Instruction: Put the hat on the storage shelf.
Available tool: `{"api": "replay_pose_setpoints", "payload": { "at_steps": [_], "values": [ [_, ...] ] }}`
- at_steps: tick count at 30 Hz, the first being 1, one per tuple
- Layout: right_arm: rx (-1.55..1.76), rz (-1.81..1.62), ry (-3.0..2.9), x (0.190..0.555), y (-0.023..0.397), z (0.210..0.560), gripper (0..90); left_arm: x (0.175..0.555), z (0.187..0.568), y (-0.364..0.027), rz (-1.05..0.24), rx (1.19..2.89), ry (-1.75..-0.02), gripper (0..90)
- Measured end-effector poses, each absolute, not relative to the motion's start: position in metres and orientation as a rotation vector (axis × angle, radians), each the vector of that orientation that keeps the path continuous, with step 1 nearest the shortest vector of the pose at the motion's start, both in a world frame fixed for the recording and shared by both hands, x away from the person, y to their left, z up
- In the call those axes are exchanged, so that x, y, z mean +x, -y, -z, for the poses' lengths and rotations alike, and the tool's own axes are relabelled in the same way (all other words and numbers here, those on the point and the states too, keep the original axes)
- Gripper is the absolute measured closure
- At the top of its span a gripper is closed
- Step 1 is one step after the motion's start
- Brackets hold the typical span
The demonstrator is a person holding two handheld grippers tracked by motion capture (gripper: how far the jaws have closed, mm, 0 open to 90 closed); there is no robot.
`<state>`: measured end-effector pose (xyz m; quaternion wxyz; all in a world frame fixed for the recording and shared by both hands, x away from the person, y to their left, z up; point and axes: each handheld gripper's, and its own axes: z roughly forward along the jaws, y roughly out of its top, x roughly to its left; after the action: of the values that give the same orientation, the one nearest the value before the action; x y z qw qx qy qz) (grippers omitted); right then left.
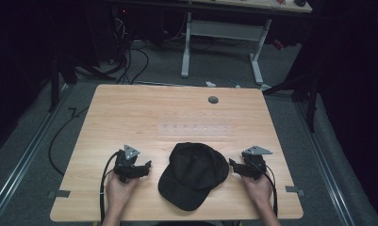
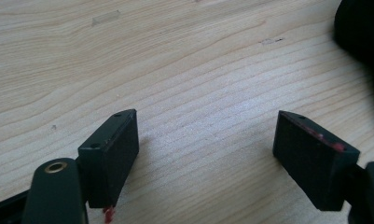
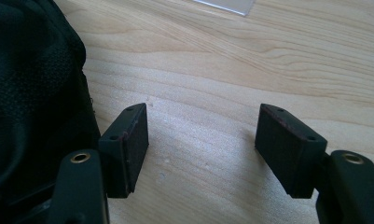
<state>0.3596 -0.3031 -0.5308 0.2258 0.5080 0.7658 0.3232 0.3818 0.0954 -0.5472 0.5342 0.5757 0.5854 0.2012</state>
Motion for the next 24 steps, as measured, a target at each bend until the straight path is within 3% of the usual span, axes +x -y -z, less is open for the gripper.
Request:
{"api": "replay_pose_setpoints", "payload": {
  "at_steps": [6, 24],
  "values": [
    [1.386, -0.899, -2.117, 0.356, 0.302, 0.531, 40.7, 0.382, 0.547, -0.096, -0.48, 1.375, -1.394, 22.6],
    [1.463, -0.915, -2.055, 0.348, 0.303, 0.53, 45.8, 0.382, 0.547, -0.096, -0.481, 1.375, -1.395, 22.6]
  ]
}}
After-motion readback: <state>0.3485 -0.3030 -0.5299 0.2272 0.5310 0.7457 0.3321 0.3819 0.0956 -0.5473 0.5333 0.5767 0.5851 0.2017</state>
